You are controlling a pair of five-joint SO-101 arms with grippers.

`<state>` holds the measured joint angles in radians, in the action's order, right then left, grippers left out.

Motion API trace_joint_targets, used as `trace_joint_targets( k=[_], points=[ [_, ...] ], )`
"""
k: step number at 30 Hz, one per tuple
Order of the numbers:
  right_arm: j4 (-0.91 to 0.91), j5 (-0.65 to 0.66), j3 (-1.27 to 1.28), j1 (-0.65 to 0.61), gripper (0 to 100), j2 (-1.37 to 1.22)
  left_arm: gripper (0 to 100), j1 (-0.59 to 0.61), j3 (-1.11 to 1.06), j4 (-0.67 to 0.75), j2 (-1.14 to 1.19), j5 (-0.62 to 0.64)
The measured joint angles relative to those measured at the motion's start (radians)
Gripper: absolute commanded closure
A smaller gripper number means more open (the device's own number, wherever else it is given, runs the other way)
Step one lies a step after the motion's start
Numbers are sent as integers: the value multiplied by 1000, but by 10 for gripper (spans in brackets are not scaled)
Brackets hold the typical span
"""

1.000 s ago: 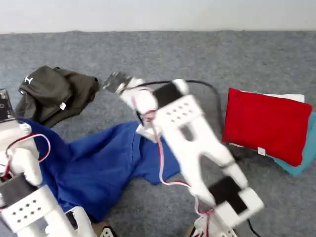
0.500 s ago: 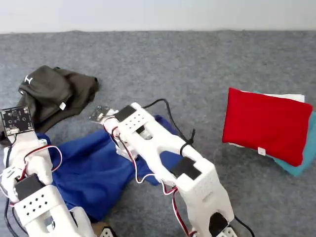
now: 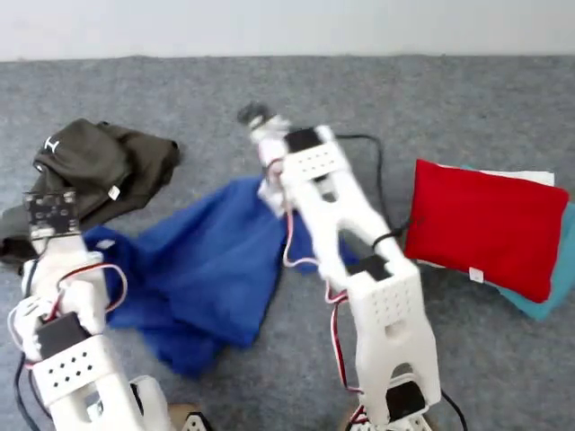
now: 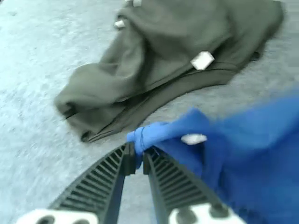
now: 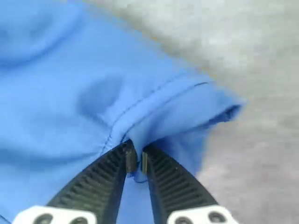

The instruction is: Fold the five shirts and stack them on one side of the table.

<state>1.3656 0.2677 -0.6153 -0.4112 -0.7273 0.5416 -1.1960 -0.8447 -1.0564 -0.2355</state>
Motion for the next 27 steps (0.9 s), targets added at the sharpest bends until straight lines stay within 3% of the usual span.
trace_joint_targets(
  k=[4, 7, 10, 13, 19, 24, 27],
  points=[
    [-66, 0, -158, 71, 965, -95, 987, -100, 0, 0, 0, 0],
    [-121, 0, -265, 103, 840, -180, 987, -160, 0, 0, 0, 49],
    [-63, 0, -371, 121, 749, -219, 987, -210, -5, 0, 0, 75],
    [86, -2, -493, 120, 779, -219, 987, -221, -32, 0, 0, 81],
    [373, -2, -772, 124, 951, -219, 987, -222, -74, 0, 0, 81],
    [388, 5, -827, 137, 963, -187, 987, -222, -74, 0, 0, 81],
    [388, 80, -710, 132, 950, -64, 987, -222, -74, 0, 0, 81]
  ],
)
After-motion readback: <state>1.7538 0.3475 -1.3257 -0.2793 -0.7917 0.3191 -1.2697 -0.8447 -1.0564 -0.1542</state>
